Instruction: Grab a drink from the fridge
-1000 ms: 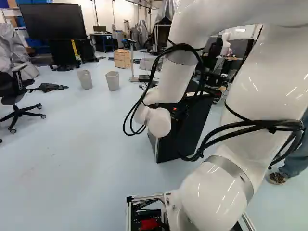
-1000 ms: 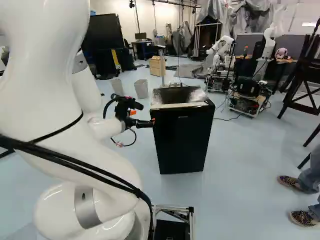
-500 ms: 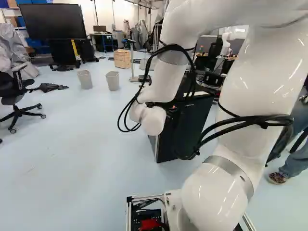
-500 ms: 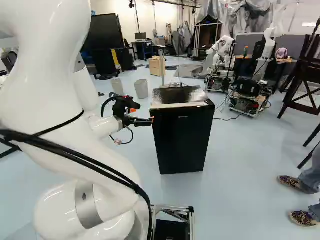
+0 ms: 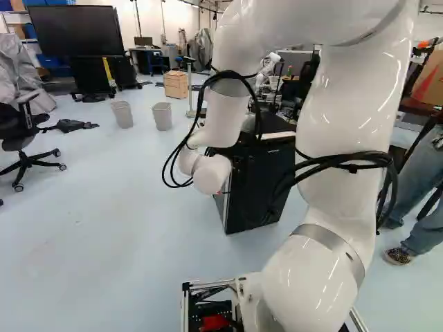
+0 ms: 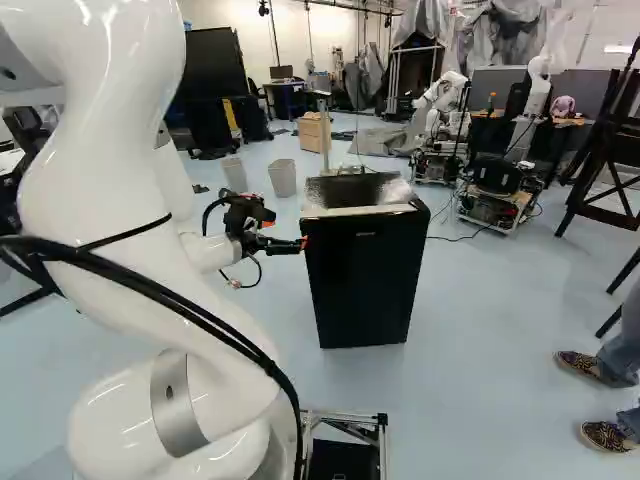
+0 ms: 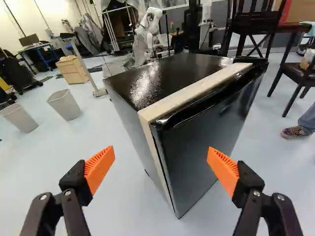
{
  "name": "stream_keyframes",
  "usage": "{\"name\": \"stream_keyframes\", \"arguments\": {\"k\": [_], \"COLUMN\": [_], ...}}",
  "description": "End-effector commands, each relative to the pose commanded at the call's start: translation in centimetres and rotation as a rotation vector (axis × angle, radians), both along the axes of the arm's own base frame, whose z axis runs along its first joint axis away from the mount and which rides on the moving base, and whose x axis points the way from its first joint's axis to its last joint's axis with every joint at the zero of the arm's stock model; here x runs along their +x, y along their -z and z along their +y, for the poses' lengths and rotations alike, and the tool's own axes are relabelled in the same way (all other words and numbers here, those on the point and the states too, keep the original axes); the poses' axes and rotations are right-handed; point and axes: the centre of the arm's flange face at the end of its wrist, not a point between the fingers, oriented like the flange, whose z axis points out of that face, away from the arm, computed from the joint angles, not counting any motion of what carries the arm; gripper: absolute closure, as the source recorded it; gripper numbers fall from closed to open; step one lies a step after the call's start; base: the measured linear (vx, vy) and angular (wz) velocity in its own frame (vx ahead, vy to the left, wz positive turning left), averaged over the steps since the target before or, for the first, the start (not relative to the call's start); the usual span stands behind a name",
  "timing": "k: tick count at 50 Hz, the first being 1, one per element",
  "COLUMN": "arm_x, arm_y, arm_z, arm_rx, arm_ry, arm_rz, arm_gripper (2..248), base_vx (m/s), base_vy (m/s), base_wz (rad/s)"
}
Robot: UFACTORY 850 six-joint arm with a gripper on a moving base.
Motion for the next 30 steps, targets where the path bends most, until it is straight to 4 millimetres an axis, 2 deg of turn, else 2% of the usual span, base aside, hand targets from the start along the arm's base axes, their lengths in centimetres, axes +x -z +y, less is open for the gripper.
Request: {"name": "stream_keyframes", "arguments": {"k": [18,30], "arm_x": [1.5,2.4], "arm_y": [2.3,2.8], "arm_z": [1.0,1.5], "arm_rx": [-0.012,-0.006], "arm_ry": [0.058,0.099], "arm_rz": [0.037,0.038], "arm_gripper": [3,3], "base_vx": [0.000,0.000], "base_vy": [0.000,0.000], "base_wz": [0.000,0.000]}}
